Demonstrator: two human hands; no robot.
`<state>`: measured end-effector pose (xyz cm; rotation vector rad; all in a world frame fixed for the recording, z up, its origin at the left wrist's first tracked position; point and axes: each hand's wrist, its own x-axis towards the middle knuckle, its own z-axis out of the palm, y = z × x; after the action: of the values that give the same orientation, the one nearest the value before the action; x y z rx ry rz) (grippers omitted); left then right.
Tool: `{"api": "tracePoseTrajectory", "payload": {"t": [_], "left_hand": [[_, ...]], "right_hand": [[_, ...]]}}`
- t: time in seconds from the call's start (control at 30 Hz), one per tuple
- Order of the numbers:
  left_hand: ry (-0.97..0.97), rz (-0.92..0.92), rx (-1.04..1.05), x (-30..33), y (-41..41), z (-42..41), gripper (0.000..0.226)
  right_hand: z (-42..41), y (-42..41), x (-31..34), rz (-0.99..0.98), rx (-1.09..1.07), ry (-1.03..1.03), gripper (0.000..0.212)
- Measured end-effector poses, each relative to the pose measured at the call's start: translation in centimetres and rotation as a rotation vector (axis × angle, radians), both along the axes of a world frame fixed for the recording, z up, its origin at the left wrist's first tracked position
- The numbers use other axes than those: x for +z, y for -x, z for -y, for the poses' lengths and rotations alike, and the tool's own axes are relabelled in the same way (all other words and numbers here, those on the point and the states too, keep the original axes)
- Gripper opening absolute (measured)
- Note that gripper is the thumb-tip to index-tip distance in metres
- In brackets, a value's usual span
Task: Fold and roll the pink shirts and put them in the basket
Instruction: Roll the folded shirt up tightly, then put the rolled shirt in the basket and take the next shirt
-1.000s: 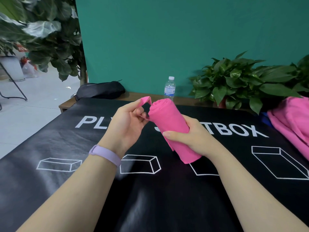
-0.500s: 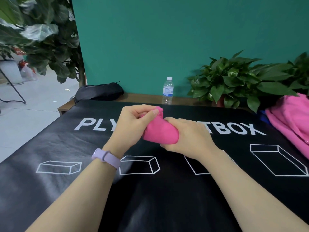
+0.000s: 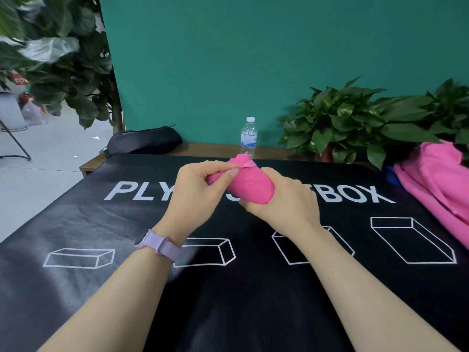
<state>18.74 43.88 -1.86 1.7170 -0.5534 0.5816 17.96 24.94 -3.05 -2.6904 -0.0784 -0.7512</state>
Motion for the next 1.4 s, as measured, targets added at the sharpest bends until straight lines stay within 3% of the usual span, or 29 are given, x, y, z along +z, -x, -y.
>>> {"api": "tracePoseTrajectory", "payload": {"t": [0.2,0.47,0.77,1.0,1.23,1.33,1.4], "left_hand": [[-0.07,0.153,0.168,-0.2,0.0,0.5,0.007],[-0.118,-0.047,0.178,-0.1,-0.2,1.0,0.031],[-0.107,-0.102,-0.095,-1.0,0.6,2.1,0.02],[-0.089,-0.172,-0.137,-1.0,0.0,1.1,0.028],[-0.168,-0.158,-0.036,-1.0,0.2,0.9,0.029],[-0.217,-0.088,0.081,-0.7,0.1,0.4,0.042],[-0.187,-0.067,0.121,-0.5,-0.1,0.1,0.05]], "right_hand": [[-0.9,0.2,0.2,-0.045,-0.034,-0.173,0.064],[-1.0,0.3,0.4,-0.001,-0.106,-0.255,0.059],[-1.0,0.3,0.1,-0.025,-0.092,-0.135,0.061],[-0.5,0.3,0.9,-0.114,0.069,-0.737,0.05],[-0.7,1.0,1.2,-0.259,0.283,-0.919,0.042],[-0.5,1.4,1.5,-0.384,0.434,-1.079,0.039],[-0.4,1.6,1.7,-0.492,0.516,-1.143,0.048]]}}
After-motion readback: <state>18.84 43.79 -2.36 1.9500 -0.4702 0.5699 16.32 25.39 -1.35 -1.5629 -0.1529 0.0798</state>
